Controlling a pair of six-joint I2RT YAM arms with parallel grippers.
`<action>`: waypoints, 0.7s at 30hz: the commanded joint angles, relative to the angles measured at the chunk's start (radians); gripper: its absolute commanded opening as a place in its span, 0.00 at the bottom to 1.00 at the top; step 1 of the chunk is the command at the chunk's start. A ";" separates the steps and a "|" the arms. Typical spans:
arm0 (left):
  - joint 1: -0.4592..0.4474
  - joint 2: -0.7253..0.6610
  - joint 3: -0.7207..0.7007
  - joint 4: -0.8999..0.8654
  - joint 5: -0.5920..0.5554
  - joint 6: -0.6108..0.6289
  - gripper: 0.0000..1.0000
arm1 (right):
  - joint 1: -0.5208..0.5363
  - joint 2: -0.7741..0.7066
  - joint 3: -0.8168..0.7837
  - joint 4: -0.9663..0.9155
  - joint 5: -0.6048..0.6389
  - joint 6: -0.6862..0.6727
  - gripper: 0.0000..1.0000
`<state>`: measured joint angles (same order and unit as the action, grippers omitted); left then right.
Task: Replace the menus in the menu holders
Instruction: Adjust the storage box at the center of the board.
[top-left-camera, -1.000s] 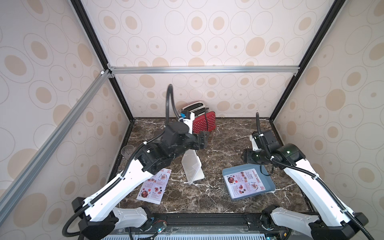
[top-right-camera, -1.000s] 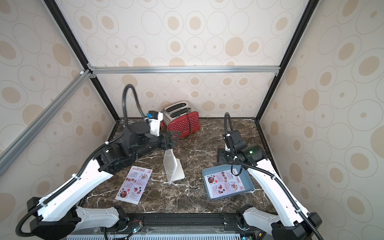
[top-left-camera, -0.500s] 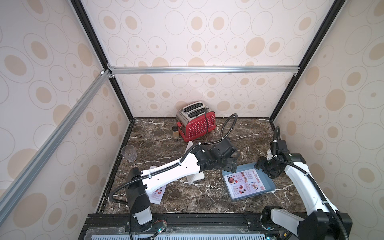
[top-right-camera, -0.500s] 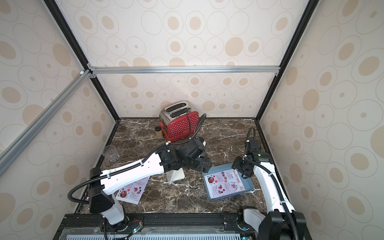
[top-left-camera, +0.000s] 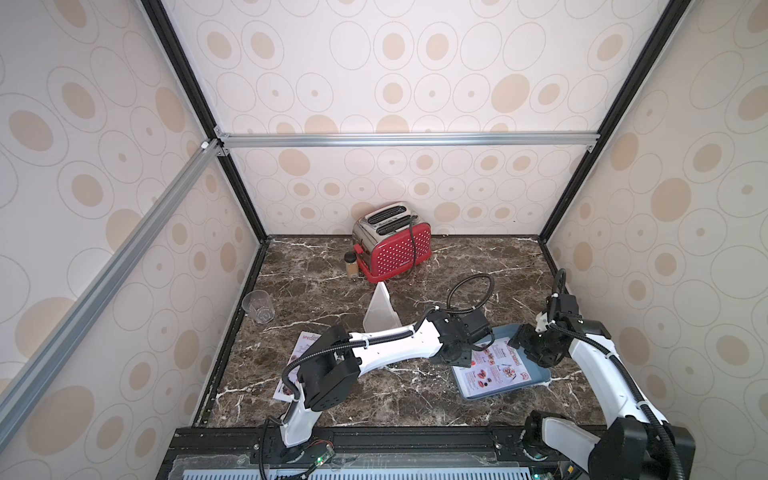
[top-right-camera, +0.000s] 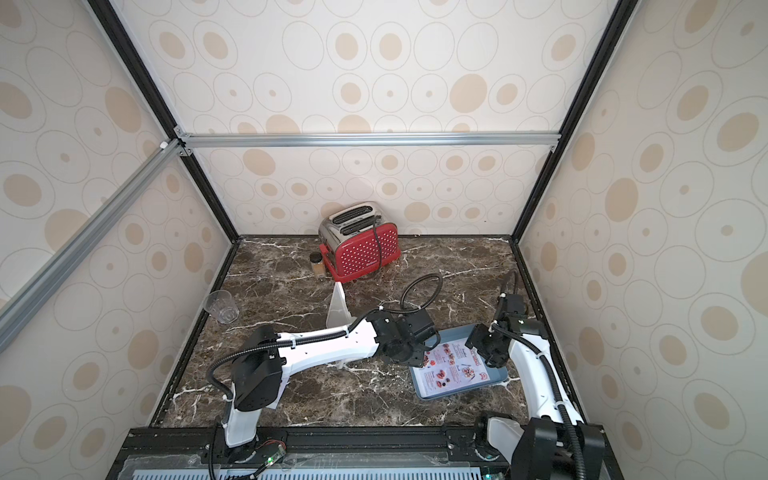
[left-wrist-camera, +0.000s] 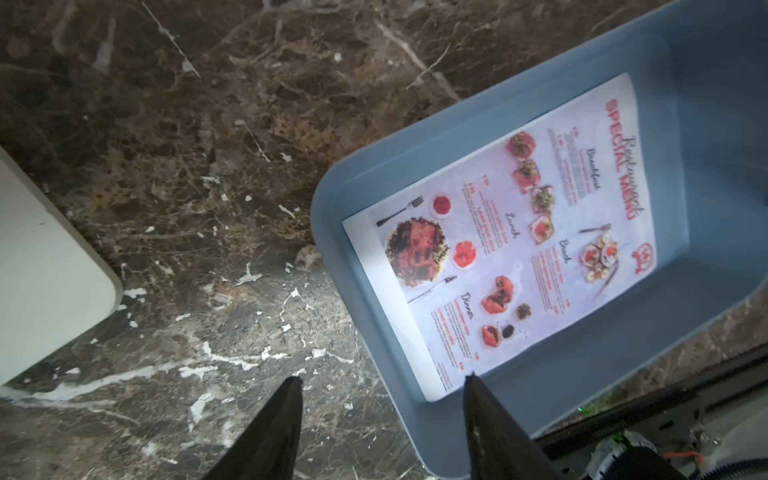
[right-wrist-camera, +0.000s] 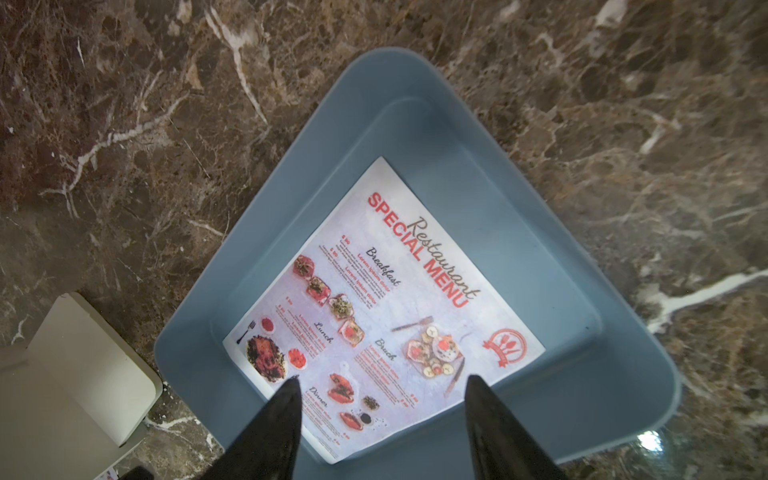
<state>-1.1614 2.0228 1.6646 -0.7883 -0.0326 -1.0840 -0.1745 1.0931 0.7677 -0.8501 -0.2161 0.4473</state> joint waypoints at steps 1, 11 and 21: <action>-0.001 0.039 0.018 -0.020 -0.053 -0.078 0.56 | -0.005 -0.028 -0.006 -0.012 -0.036 0.024 0.63; 0.022 0.112 0.017 0.019 -0.064 -0.095 0.30 | -0.005 -0.027 -0.008 -0.013 -0.055 0.036 0.63; 0.098 0.155 0.053 0.016 -0.058 -0.033 0.13 | -0.005 -0.002 0.019 -0.024 -0.057 0.031 0.63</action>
<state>-1.1011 2.1544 1.6794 -0.7433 -0.0708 -1.1423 -0.1764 1.0813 0.7685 -0.8497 -0.2646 0.4740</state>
